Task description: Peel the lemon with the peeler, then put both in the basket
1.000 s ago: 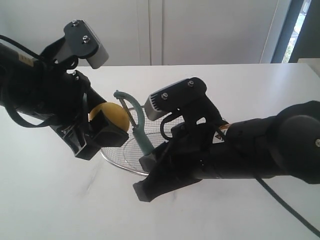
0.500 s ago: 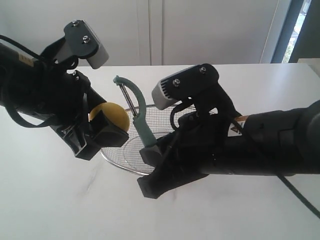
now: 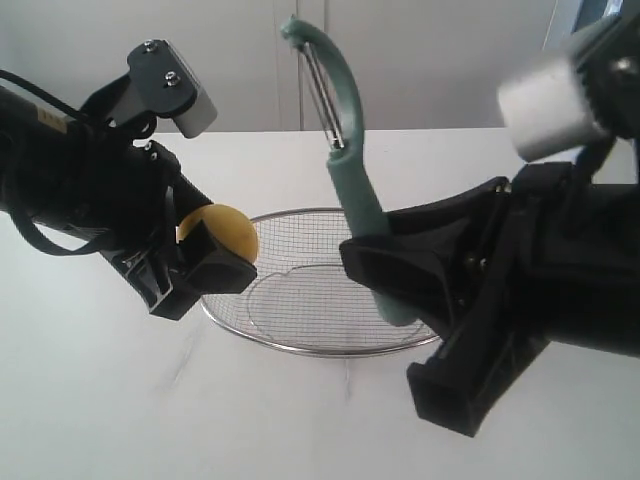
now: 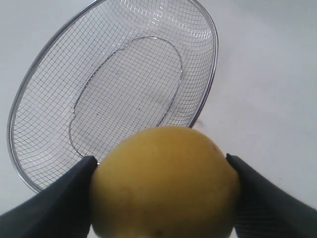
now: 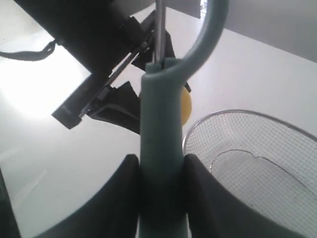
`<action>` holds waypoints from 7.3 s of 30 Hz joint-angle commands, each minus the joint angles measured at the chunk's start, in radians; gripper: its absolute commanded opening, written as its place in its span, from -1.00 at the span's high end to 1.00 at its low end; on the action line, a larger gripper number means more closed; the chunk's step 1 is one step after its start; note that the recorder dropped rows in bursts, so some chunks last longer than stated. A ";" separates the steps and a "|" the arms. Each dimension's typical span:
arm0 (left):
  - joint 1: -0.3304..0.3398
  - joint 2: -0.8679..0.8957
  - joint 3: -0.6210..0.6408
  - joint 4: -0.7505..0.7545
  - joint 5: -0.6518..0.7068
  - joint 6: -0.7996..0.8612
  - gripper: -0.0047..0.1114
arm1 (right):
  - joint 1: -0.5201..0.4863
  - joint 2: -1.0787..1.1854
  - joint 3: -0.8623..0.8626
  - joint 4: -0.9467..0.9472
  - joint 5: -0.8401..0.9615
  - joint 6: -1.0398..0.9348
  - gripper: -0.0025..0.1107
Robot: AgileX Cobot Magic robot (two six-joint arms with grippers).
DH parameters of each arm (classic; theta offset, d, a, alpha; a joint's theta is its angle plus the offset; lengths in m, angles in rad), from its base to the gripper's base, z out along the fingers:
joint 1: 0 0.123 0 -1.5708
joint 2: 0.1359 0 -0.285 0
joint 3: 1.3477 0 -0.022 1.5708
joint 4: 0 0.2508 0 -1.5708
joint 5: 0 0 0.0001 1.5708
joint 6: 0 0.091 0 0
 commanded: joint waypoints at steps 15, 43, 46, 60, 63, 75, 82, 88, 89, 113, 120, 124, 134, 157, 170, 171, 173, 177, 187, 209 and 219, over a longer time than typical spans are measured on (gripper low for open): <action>-0.001 -0.005 0.001 -0.014 0.011 -0.005 0.92 | -0.156 0.429 0.012 -0.694 -0.211 0.720 0.96; -0.001 -0.005 0.001 -0.014 0.008 -0.005 0.92 | 0.072 0.522 -0.025 -0.662 -0.293 0.744 0.96; -0.001 -0.005 0.001 -0.014 0.008 -0.005 0.92 | 0.072 0.522 -0.025 -0.662 -0.292 0.744 0.96; -0.001 -0.005 0.001 -0.005 -0.008 -0.005 0.92 | 0.072 0.474 -0.025 -0.662 -0.259 0.744 0.96; -0.001 -0.005 0.001 -0.006 -0.013 -0.005 0.92 | 0.072 0.462 -0.025 -0.662 -0.245 0.744 0.96; -0.001 -0.005 0.001 -0.003 -0.013 -0.005 0.92 | 0.072 0.280 -0.021 -0.662 -0.121 0.744 0.96; -0.001 -0.005 0.001 -0.003 -0.009 -0.005 0.92 | 0.072 0.061 -0.021 -0.662 -0.025 0.742 0.96; -0.001 -0.005 0.001 -0.003 -0.007 -0.005 0.92 | 0.067 -0.092 -0.021 -0.778 0.129 0.749 0.96; -0.001 -0.005 0.001 -0.003 -0.005 -0.007 0.92 | 0.065 -0.107 -0.021 -0.836 0.163 0.774 0.96; -0.001 -0.005 0.001 -0.013 0.018 -0.009 0.92 | -0.130 0.273 -0.020 -1.351 0.062 1.293 0.96; -0.001 -0.005 0.001 -0.013 0.022 -0.009 0.92 | -0.256 0.477 -0.026 -0.957 -0.142 0.932 0.96; -0.001 -0.005 0.001 -0.013 0.018 -0.009 0.92 | -0.258 0.551 -0.046 -0.630 -0.126 0.577 0.96; -0.001 -0.005 0.001 -0.013 0.014 -0.009 0.92 | -0.258 0.569 -0.115 0.267 0.093 -0.366 0.96; -0.001 -0.005 0.001 -0.013 0.009 -0.009 0.92 | -0.195 0.569 -0.115 0.583 0.144 -0.606 0.96; -0.001 -0.005 0.001 -0.013 0.007 -0.009 0.92 | -0.195 0.569 -0.115 0.610 0.192 -0.621 0.96; -0.001 -0.005 0.001 -0.013 0.007 -0.009 0.92 | -0.195 0.569 -0.115 0.619 0.196 -0.630 0.96; -0.001 -0.005 0.001 -0.013 0.007 -0.009 0.92 | -0.195 0.569 -0.115 0.638 0.201 -0.648 0.96; -0.001 -0.005 0.001 -0.013 0.007 -0.009 0.92 | -0.195 0.569 -0.115 0.645 0.203 -0.653 0.96; -0.001 -0.005 0.001 -0.013 0.007 -0.007 0.92 | -0.195 0.533 -0.115 0.643 0.205 -0.653 0.96; -0.001 -0.005 0.001 -0.007 0.009 -0.007 0.92 | -0.195 0.324 -0.084 0.586 0.309 -0.620 0.96; -0.001 -0.005 0.001 -0.007 0.013 -0.007 0.92 | -0.195 0.144 -0.079 0.068 0.293 -0.127 0.96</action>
